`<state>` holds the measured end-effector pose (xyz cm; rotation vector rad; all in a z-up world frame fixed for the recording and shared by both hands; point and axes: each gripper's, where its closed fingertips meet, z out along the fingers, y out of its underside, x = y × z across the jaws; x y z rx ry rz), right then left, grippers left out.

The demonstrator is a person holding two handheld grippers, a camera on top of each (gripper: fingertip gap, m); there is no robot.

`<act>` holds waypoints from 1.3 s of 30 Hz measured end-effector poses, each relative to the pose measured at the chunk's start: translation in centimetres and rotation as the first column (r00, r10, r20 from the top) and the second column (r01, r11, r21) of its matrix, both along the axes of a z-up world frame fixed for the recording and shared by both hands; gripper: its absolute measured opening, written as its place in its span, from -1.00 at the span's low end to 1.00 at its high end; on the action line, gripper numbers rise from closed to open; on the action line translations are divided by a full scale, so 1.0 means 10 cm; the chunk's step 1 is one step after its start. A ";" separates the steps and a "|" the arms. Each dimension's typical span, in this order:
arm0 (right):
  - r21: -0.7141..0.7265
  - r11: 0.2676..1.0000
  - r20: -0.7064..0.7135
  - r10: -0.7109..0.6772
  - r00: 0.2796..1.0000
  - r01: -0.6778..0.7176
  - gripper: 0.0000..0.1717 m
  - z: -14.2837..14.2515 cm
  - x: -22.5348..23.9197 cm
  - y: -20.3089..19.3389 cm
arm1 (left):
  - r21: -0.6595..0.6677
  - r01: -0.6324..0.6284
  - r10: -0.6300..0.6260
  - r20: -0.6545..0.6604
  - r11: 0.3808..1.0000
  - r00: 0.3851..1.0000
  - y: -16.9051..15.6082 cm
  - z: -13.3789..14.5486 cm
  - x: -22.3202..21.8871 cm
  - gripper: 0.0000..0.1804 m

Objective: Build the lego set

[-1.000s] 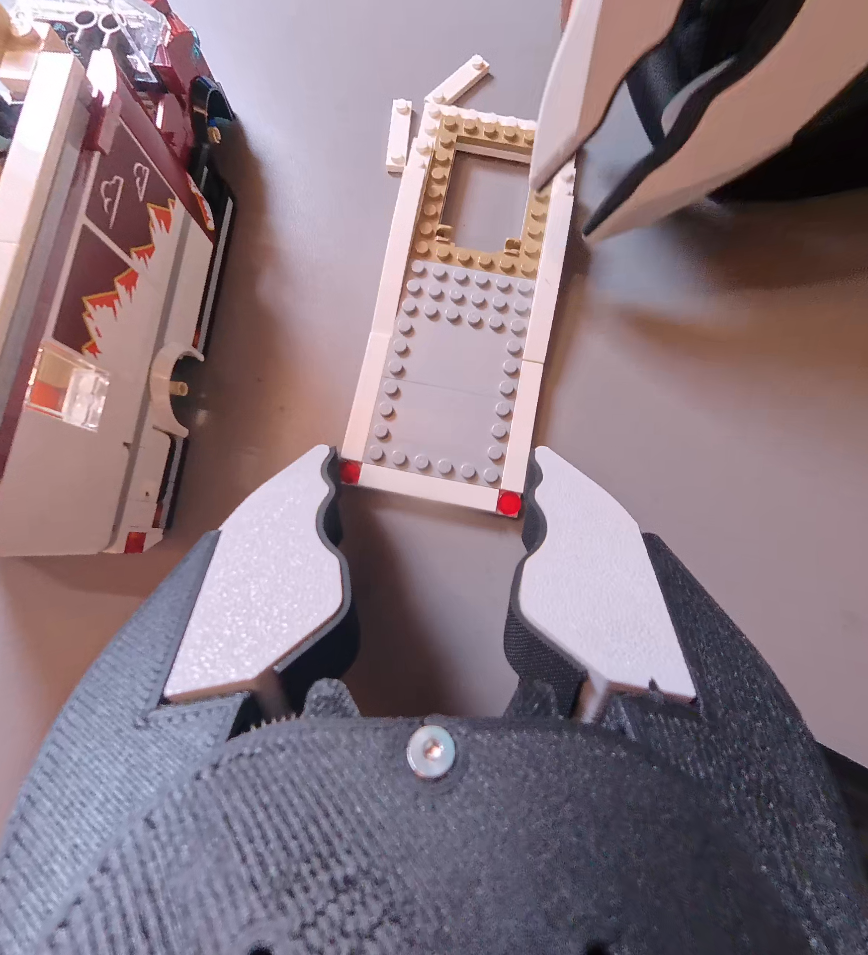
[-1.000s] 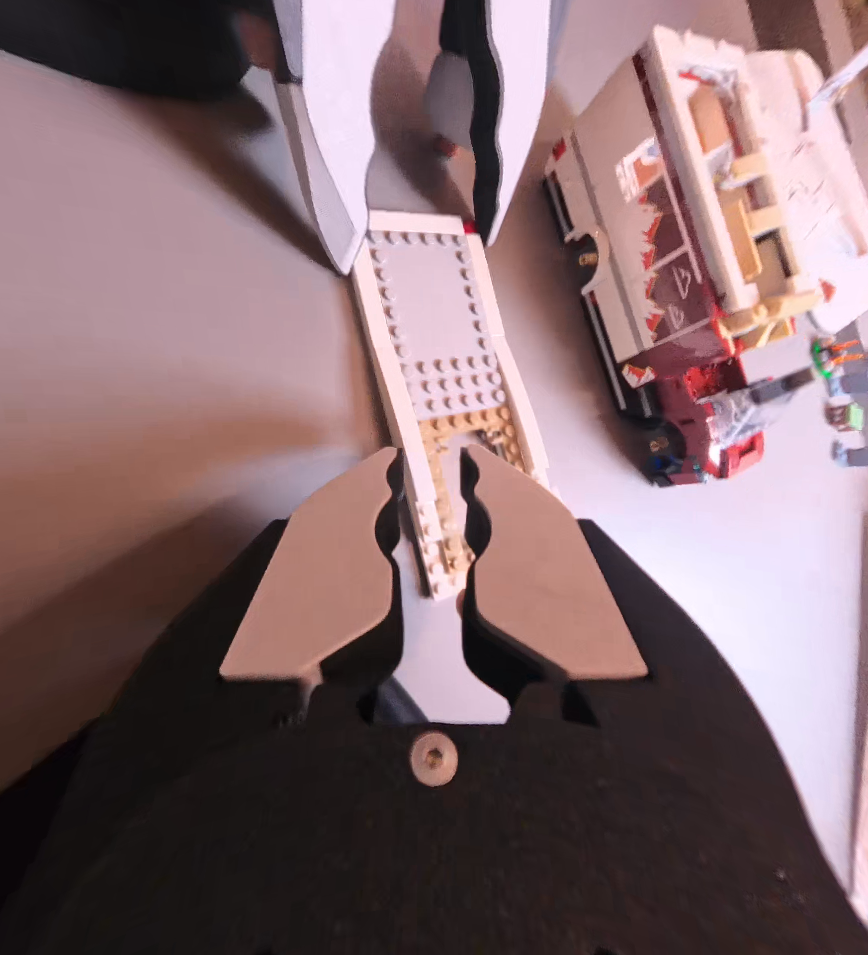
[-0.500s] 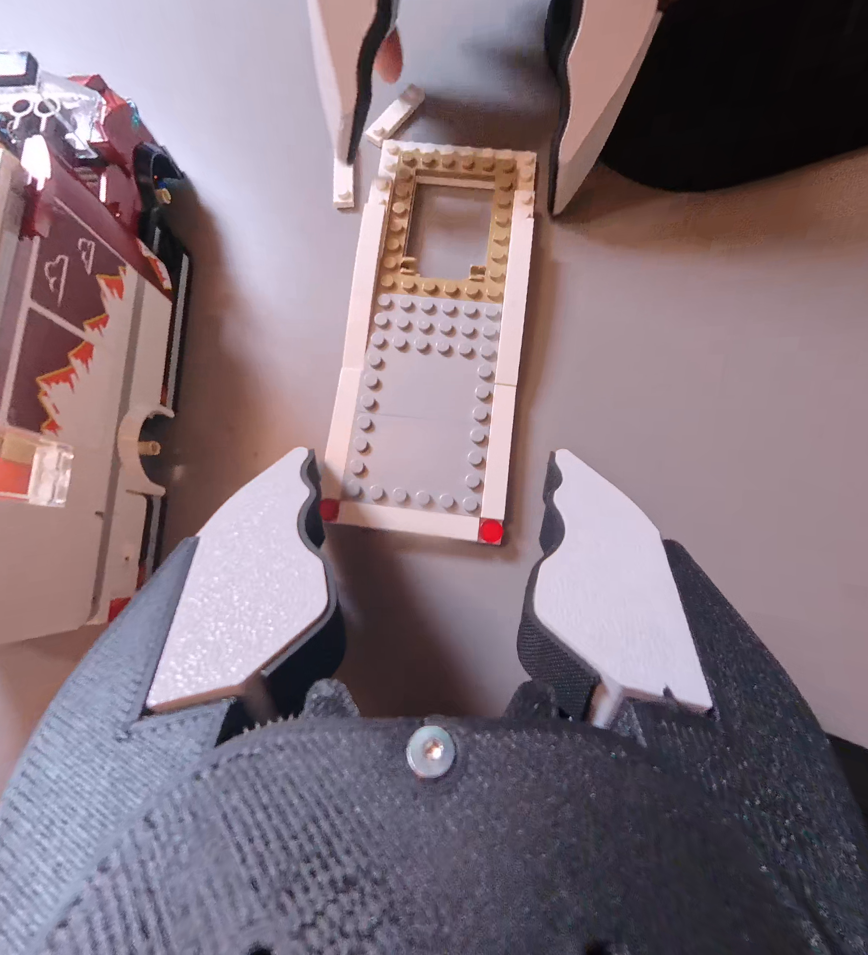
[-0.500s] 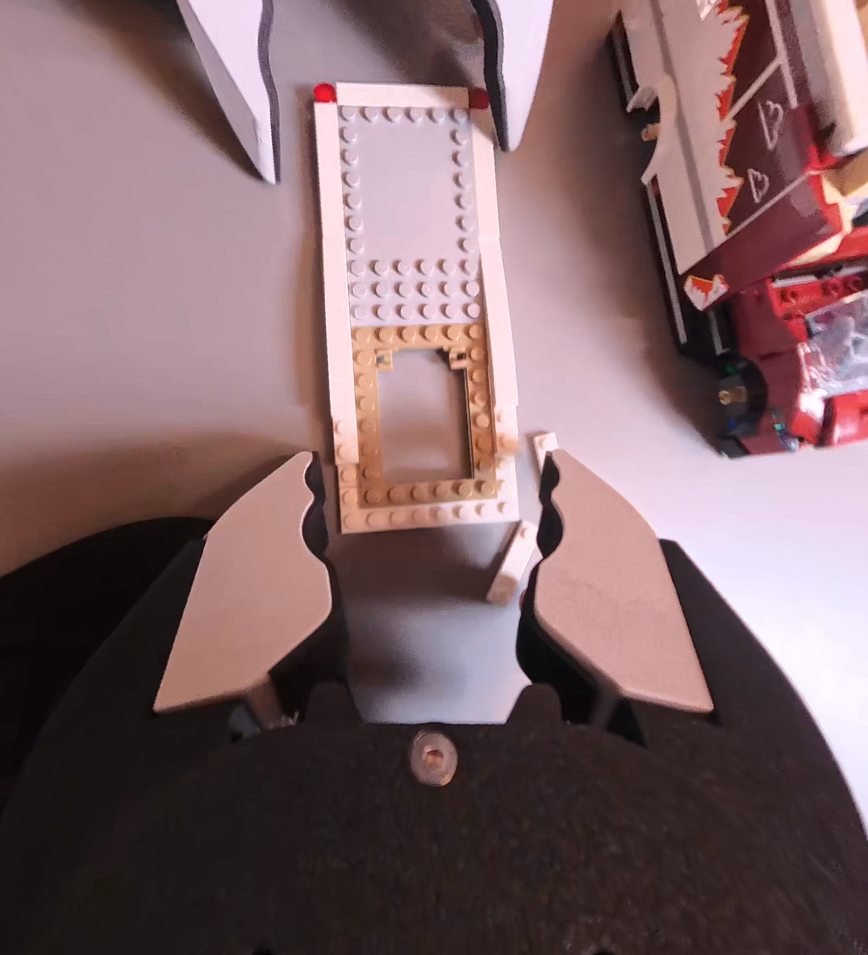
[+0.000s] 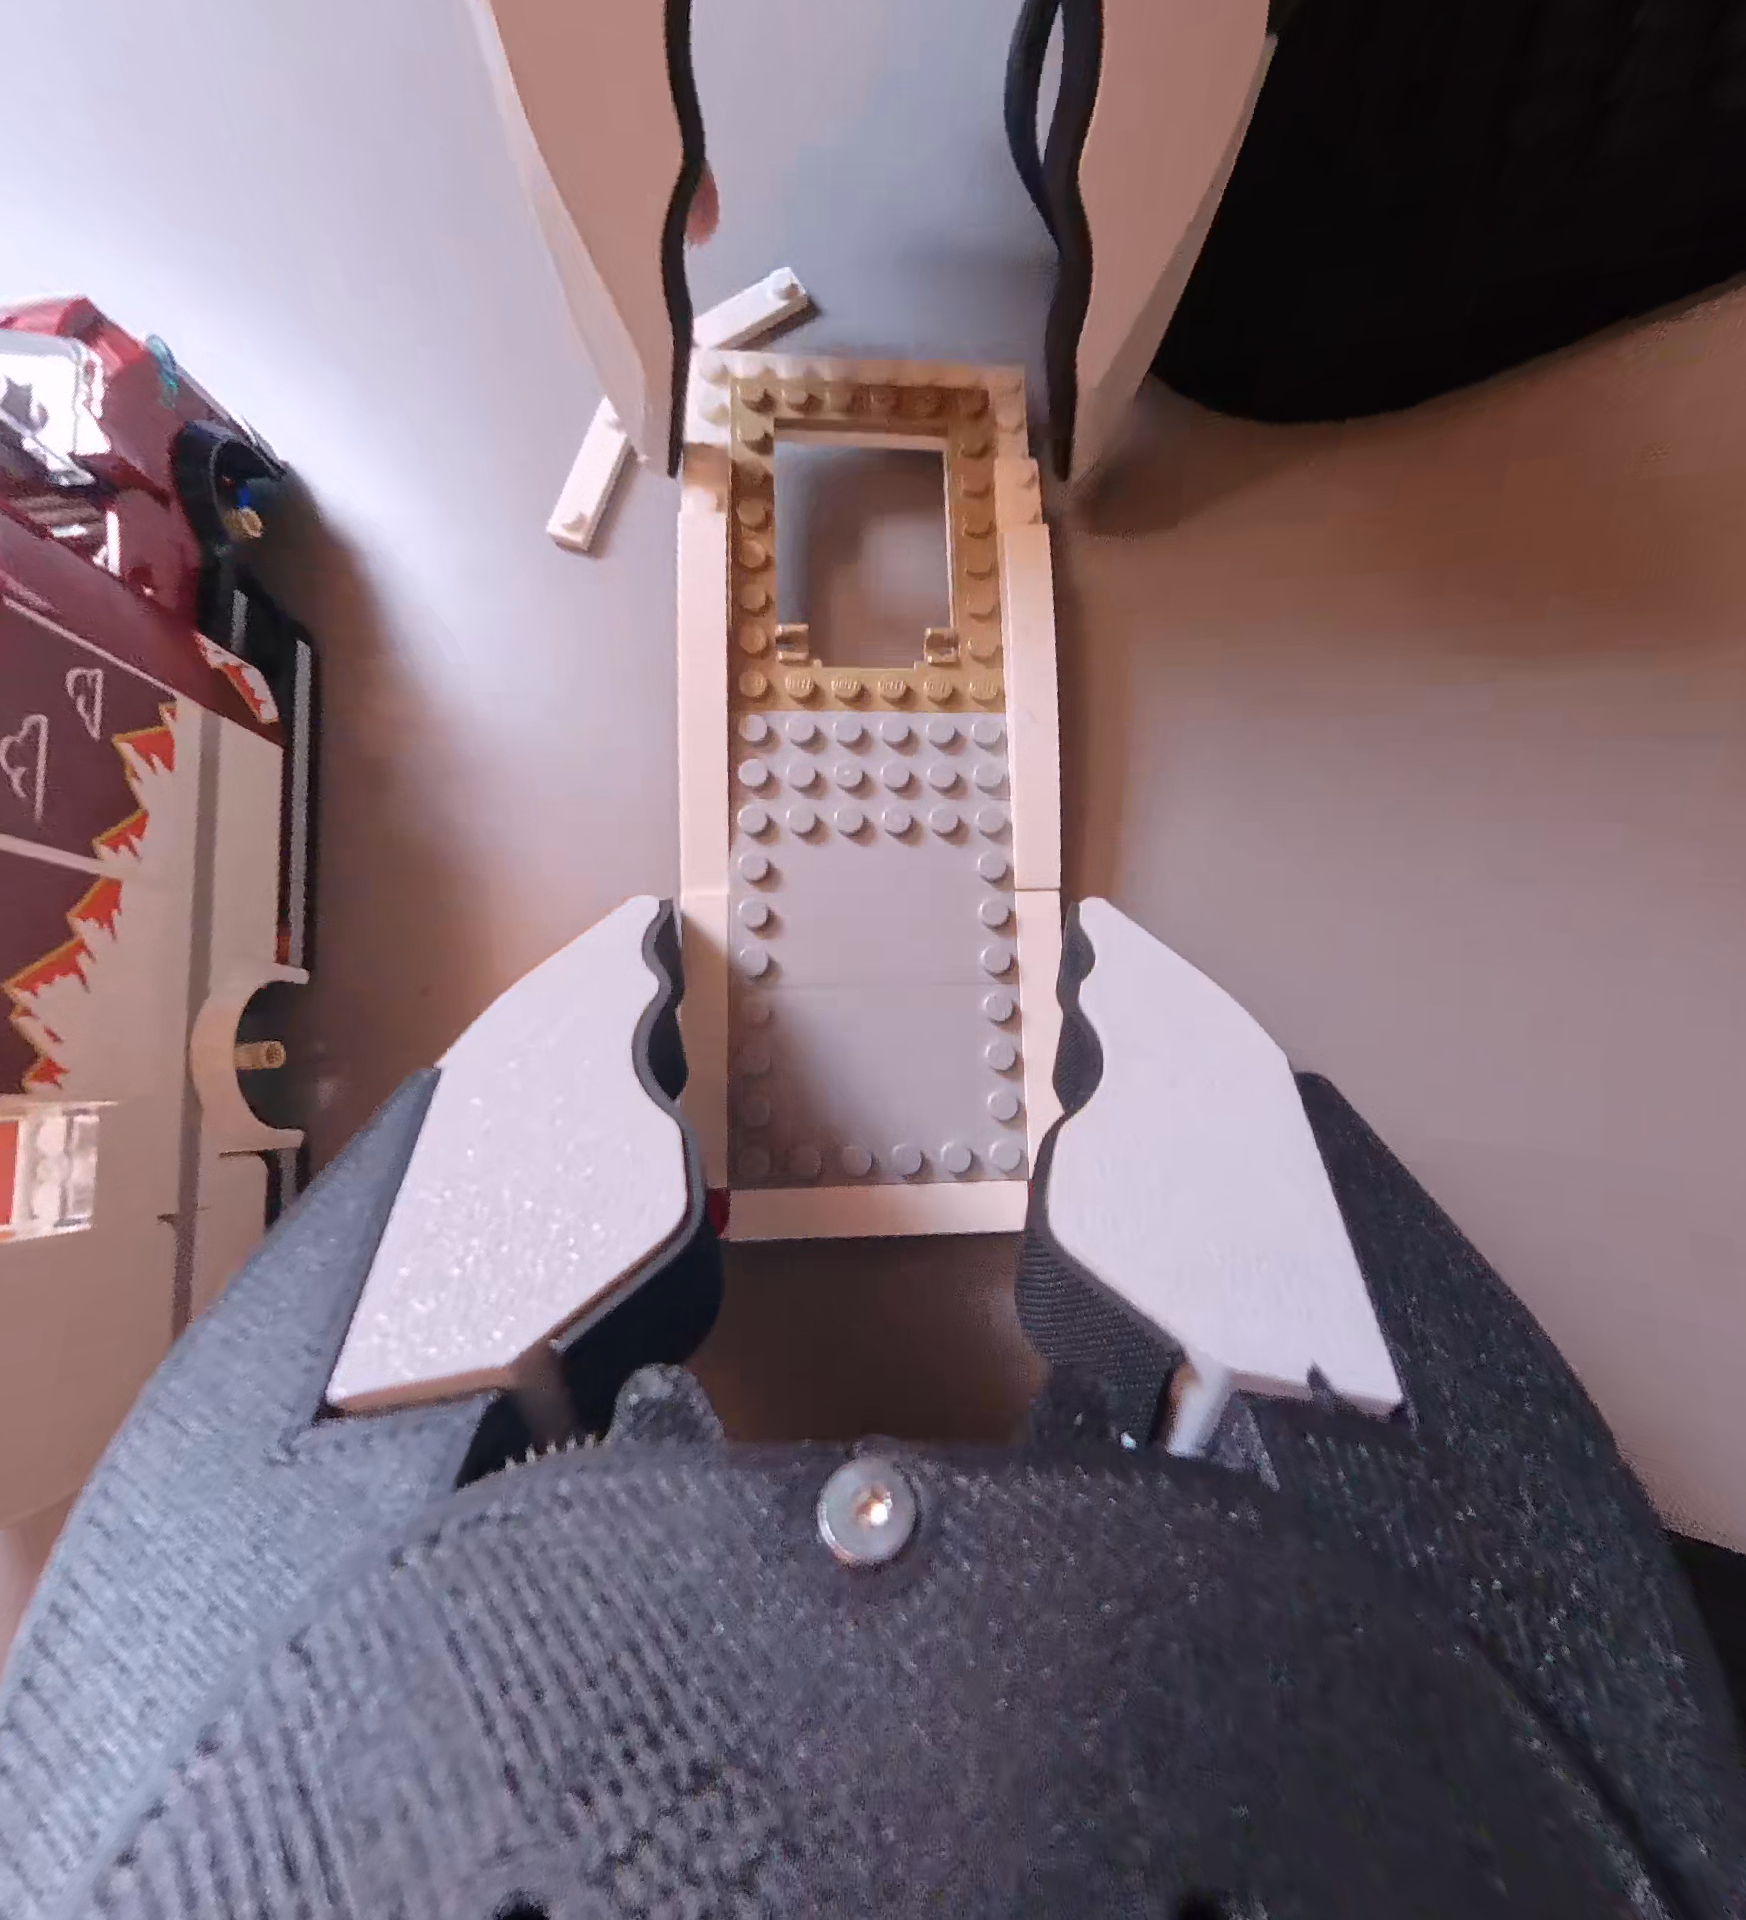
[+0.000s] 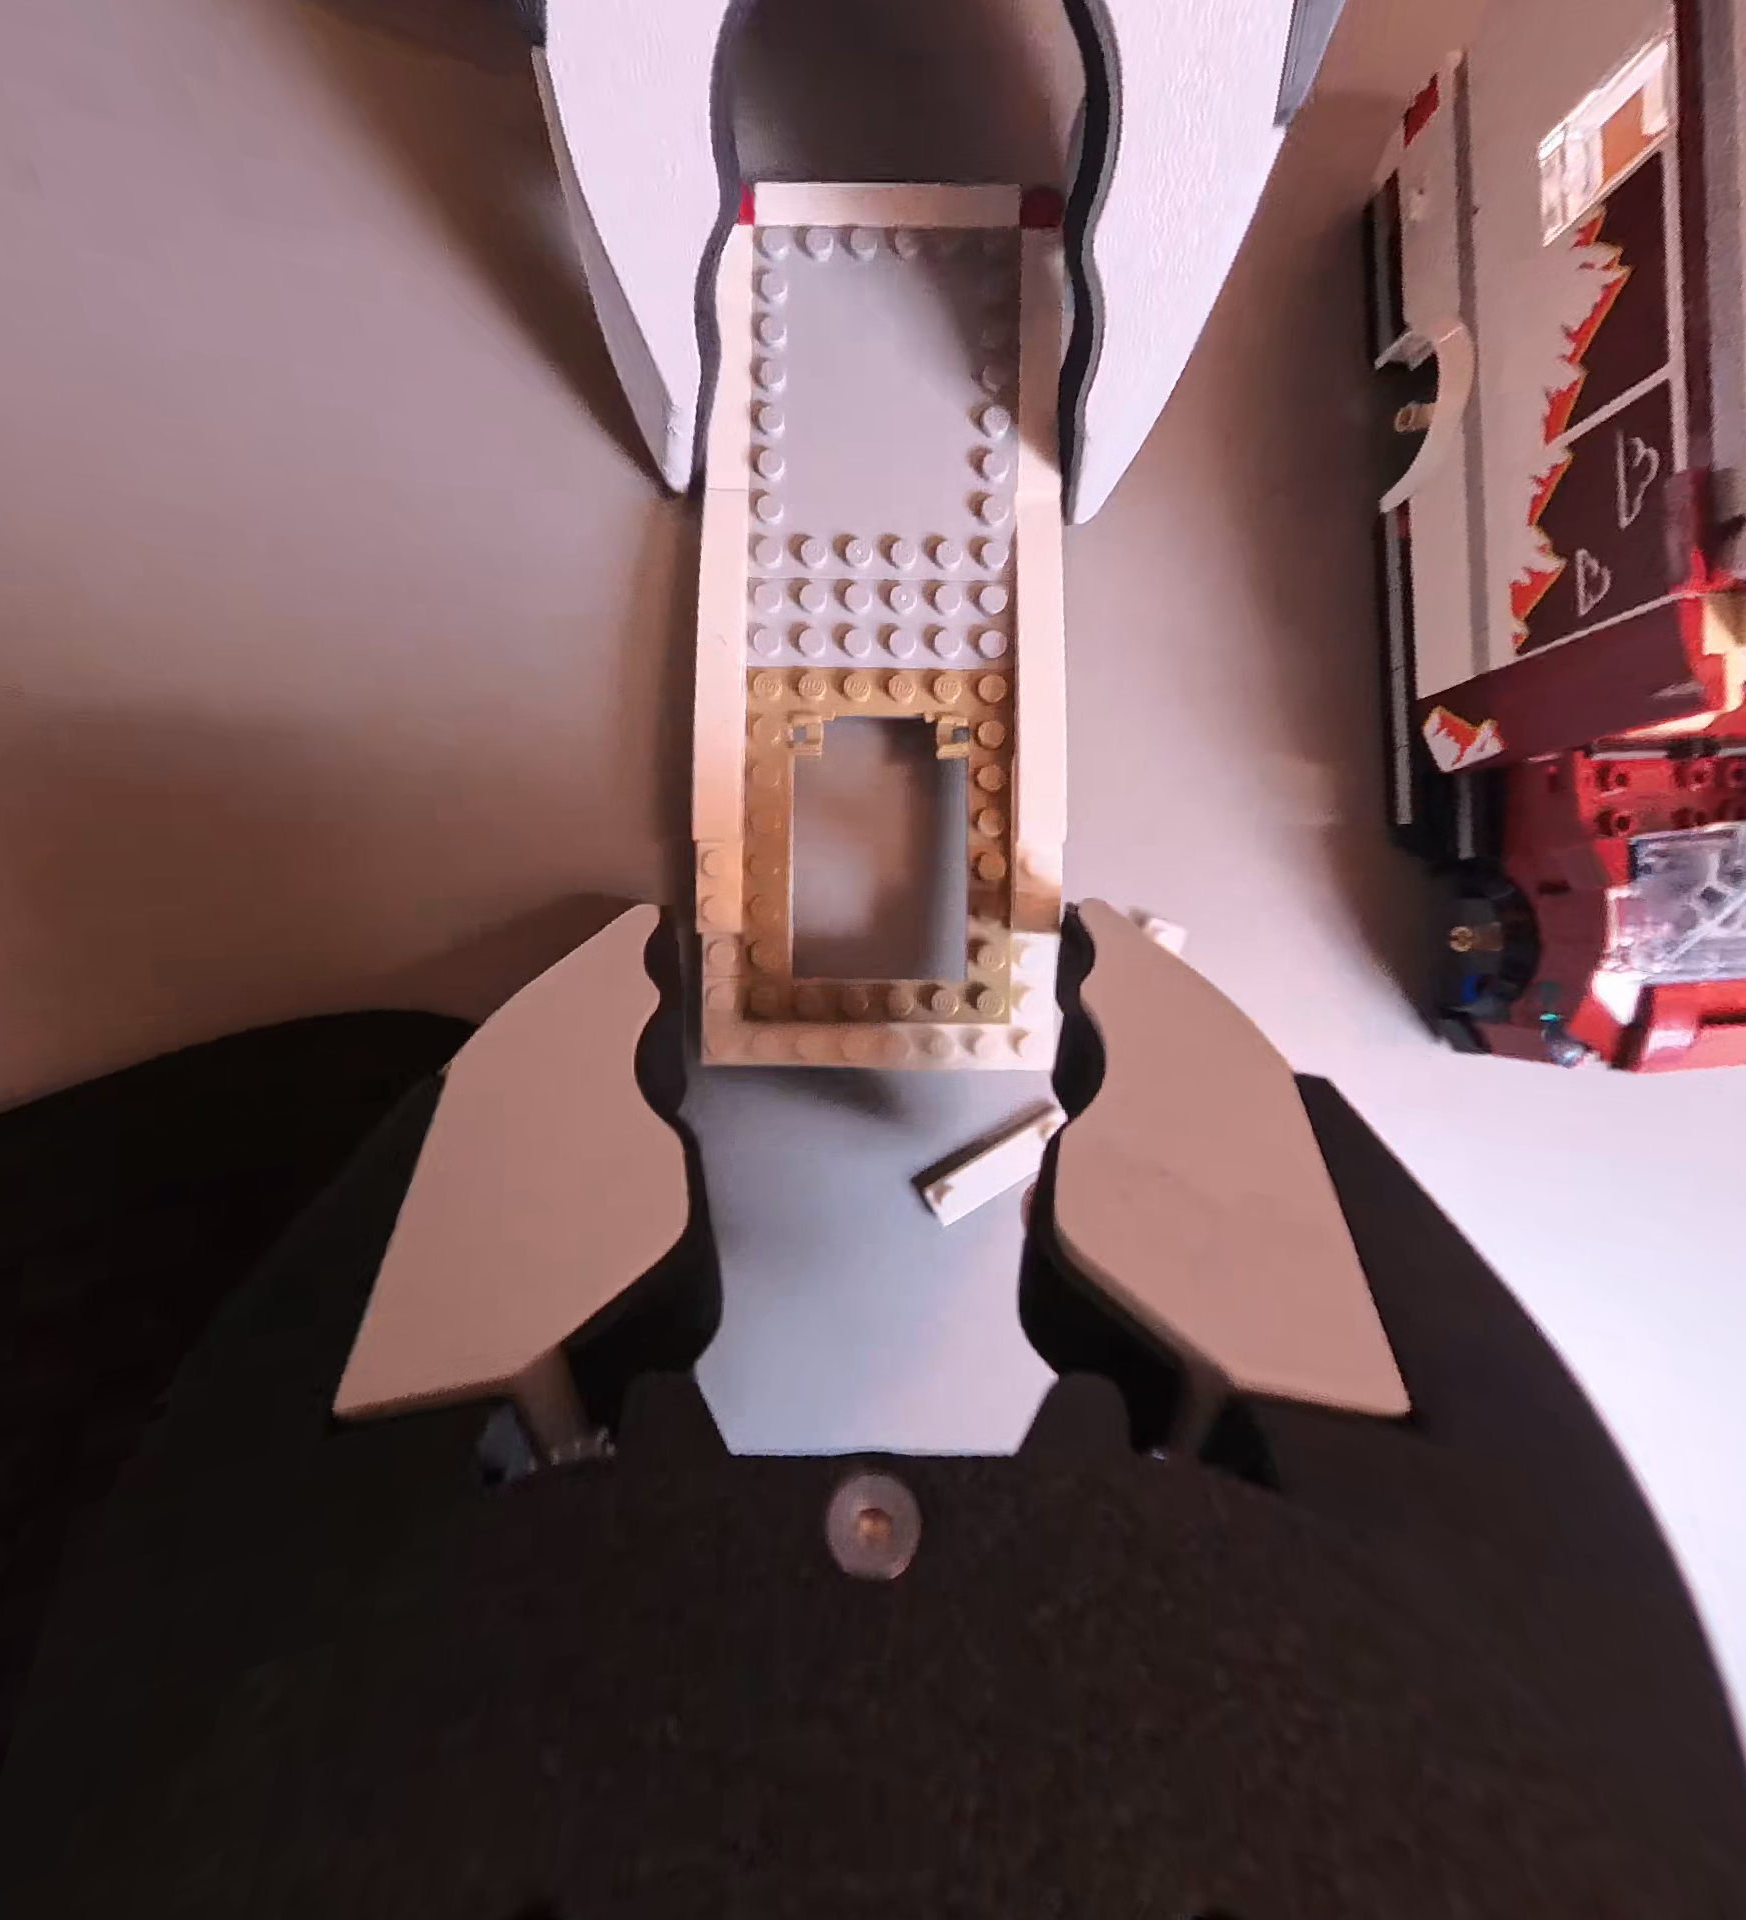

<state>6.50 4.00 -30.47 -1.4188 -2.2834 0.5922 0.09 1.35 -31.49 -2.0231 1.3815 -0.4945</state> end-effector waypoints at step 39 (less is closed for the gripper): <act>0.176 0.983 -0.219 0.094 0.971 -0.055 -0.83 0.41 -0.33 -0.64 | 0.205 0.064 -0.060 -0.023 0.977 0.998 -0.39 0.46 0.16 -0.90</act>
